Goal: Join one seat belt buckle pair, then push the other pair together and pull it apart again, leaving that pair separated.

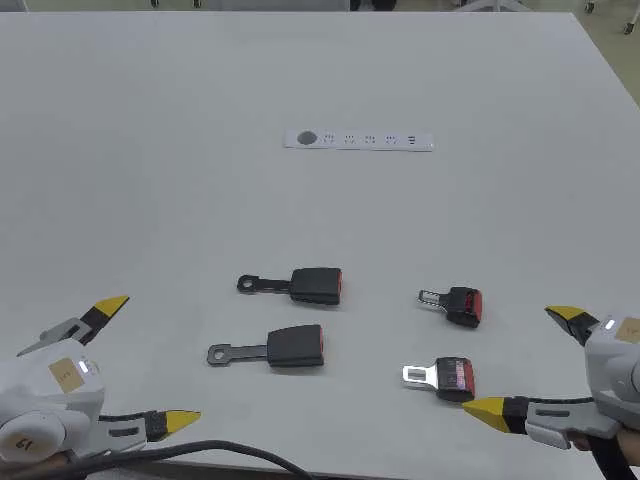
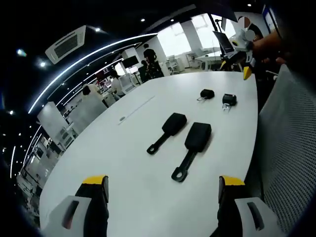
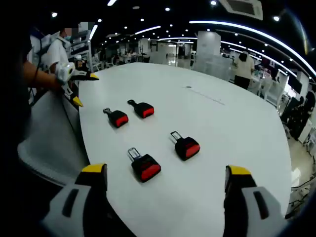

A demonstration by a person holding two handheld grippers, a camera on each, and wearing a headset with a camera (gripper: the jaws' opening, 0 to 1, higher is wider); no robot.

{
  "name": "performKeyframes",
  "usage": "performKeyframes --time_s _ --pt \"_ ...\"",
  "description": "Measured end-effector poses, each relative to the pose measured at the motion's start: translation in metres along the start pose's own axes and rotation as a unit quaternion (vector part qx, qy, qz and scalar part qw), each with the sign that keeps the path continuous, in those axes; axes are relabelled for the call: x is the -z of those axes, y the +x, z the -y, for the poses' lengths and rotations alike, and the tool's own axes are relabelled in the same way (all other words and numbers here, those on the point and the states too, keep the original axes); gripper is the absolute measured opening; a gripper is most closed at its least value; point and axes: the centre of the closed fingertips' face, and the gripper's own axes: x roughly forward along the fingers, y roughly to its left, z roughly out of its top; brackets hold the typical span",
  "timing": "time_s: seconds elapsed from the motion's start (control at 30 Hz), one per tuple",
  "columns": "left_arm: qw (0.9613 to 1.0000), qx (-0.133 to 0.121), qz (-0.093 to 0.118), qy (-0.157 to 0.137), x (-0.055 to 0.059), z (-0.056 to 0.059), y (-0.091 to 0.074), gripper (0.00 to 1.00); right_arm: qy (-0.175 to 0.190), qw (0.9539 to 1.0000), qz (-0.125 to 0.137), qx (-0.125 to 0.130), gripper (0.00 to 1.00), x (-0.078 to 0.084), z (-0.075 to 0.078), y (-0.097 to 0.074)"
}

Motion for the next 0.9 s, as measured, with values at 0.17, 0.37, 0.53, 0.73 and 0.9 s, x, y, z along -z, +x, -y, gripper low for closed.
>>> performKeyframes --time_s 0.17,0.37,0.53,0.73,0.9 --pt "1.0000 0.003 -0.001 0.002 0.0003 0.0014 0.0001 0.99 -0.002 1.0000 -0.002 0.004 1.00 0.0009 -0.0003 -0.0030" --pt "1.0000 0.002 0.000 0.004 -0.0010 0.0015 -0.0006 0.99 -0.003 1.0000 -0.001 0.006 1.00 -0.0002 -0.0008 -0.0049" --pt "1.0000 0.003 0.000 0.006 -0.0020 0.0022 -0.0009 0.99 -0.006 1.0000 -0.001 0.006 1.00 -0.0019 -0.0014 -0.0063" --pt "1.0000 0.004 -0.003 0.007 -0.0010 0.0029 -0.0009 0.99 -0.006 1.0000 -0.002 0.004 0.99 -0.0009 -0.0019 -0.0062" --pt "0.9999 0.005 -0.005 0.009 -0.0006 0.0037 -0.0008 0.99 -0.006 1.0000 -0.002 0.003 0.99 -0.0010 -0.0030 -0.0052"
